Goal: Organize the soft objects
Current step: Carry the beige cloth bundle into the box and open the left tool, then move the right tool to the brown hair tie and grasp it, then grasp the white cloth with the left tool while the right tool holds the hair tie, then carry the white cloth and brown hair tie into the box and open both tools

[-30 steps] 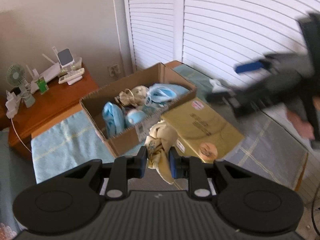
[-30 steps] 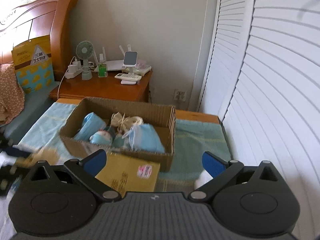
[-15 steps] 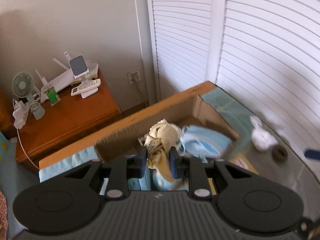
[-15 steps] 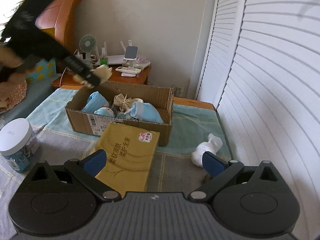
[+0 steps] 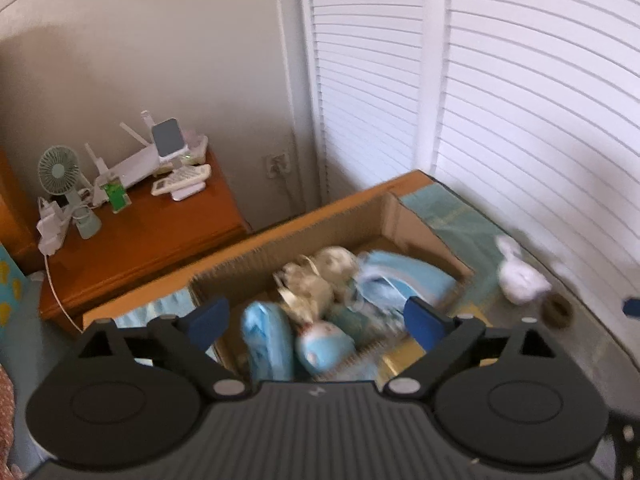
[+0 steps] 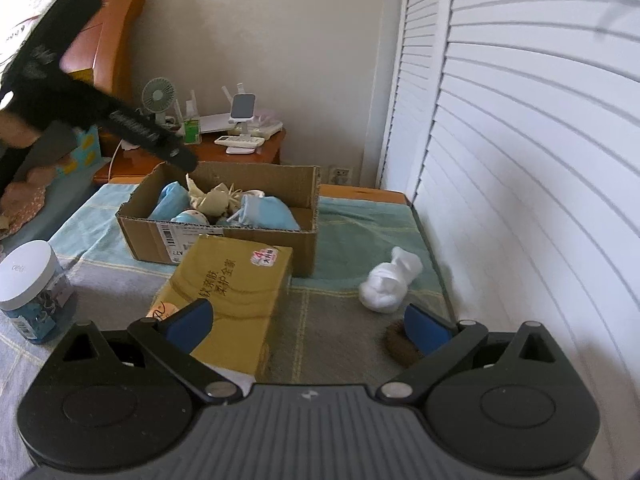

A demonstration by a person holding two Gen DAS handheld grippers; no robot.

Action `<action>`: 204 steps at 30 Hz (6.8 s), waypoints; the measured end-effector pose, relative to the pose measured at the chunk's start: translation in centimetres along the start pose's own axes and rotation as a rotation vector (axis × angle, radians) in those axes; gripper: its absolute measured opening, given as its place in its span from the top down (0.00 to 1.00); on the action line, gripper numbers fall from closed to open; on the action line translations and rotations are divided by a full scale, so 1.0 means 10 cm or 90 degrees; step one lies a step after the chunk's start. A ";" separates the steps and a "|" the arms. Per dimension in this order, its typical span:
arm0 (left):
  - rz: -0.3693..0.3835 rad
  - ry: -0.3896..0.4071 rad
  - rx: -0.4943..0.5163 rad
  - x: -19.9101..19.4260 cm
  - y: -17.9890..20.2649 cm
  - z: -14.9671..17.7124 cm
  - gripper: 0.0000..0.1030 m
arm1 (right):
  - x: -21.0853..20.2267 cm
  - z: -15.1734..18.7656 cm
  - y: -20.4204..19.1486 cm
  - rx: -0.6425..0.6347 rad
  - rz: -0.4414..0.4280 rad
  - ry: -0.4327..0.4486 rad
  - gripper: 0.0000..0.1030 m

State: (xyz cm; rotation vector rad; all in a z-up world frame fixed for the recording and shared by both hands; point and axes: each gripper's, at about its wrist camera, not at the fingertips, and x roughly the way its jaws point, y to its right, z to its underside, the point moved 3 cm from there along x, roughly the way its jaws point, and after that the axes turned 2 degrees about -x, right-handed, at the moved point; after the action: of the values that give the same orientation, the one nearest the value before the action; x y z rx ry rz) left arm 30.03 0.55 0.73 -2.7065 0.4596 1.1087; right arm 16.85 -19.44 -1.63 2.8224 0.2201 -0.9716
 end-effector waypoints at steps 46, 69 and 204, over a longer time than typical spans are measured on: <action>0.131 -0.008 0.109 -0.47 1.15 1.16 0.05 | 0.68 0.41 0.65 0.058 0.118 -0.023 0.22; 0.108 -0.014 0.131 -0.38 1.16 1.00 0.05 | 0.73 0.55 0.69 0.061 0.102 -0.056 0.57; -0.036 0.049 0.023 -0.45 -0.28 0.55 0.01 | 1.09 -1.29 -0.45 0.002 -0.106 -0.059 0.64</action>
State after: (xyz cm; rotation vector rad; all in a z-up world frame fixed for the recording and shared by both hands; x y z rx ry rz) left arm 24.44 5.61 0.17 -2.7197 0.4089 0.9758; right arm 32.20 -11.69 1.23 2.7887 0.4480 -1.1347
